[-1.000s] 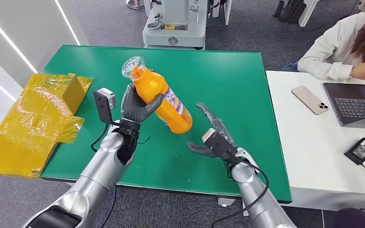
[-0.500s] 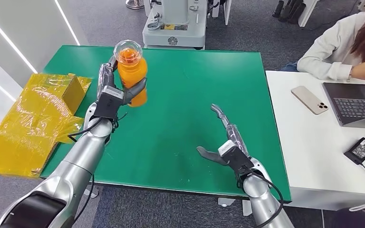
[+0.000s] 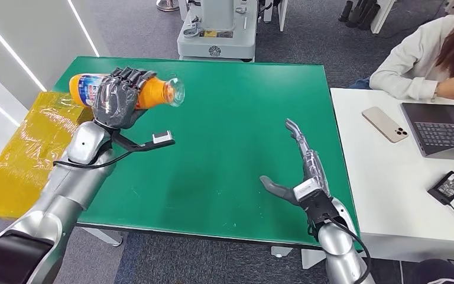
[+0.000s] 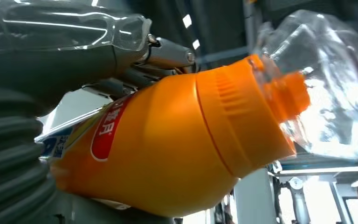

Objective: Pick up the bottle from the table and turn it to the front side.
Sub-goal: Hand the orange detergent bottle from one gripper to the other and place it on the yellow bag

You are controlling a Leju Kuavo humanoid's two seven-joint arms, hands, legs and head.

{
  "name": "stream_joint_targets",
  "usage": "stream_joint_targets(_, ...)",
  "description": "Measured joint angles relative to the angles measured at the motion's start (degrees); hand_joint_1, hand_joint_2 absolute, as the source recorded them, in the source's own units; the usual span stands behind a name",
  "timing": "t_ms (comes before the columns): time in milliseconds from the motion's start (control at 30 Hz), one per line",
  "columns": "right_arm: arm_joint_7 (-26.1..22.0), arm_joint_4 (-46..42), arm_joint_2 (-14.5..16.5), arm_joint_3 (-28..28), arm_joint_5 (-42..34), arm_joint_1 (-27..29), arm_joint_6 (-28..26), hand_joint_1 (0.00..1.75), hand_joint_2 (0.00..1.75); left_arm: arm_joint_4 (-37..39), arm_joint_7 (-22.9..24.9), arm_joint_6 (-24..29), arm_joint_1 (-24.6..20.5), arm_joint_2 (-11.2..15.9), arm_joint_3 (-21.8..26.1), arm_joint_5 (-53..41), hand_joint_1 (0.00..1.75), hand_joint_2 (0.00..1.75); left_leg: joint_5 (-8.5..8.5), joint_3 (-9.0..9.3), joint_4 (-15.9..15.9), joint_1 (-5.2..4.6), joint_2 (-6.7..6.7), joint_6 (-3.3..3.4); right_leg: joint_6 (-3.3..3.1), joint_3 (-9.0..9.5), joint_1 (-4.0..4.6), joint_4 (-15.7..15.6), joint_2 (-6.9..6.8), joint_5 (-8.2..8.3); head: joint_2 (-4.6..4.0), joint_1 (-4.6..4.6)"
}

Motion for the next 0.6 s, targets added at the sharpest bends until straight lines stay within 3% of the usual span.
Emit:
stream_joint_targets(200, -0.84, -0.21, -0.68, -1.16, -0.38, 1.08, -0.02, 0.00, 1.75, 1.39, 7.68, 0.00, 0.27, 3.28, -1.90, -5.84, 1.75, 1.75, 0.00, 0.01, 0.00, 0.01, 0.03, 0.00, -0.01, -0.04, 0.00, 0.00, 0.02, 0.00, 0.00, -0.02)
stream_joint_targets(367, -1.38, -0.32, -1.25, -2.02, -0.55, 1.95, -0.05, 0.00, 1.75, 4.15, 12.20, 0.00, 0.04, 5.96, -7.05, -6.02, 1.75, 1.75, 0.00, 0.01, -0.01, 0.02, 0.04, -0.01, -0.02, -0.05, 0.02, 0.01, 0.03, -0.01, 0.00, -0.01)
stream_joint_targets(600, -2.07, -1.08, -2.01, -3.13, -1.20, 3.35, -0.30, 0.00, 1.75, 11.63, 12.00, -0.04, -2.72, 8.62, -11.26, -6.07, 1.75, 1.75, 0.00, 0.00, -0.01, 0.02, 0.05, -0.01, -0.02, -0.06, 0.01, 0.01, 0.05, 0.00, 0.00, -0.01)
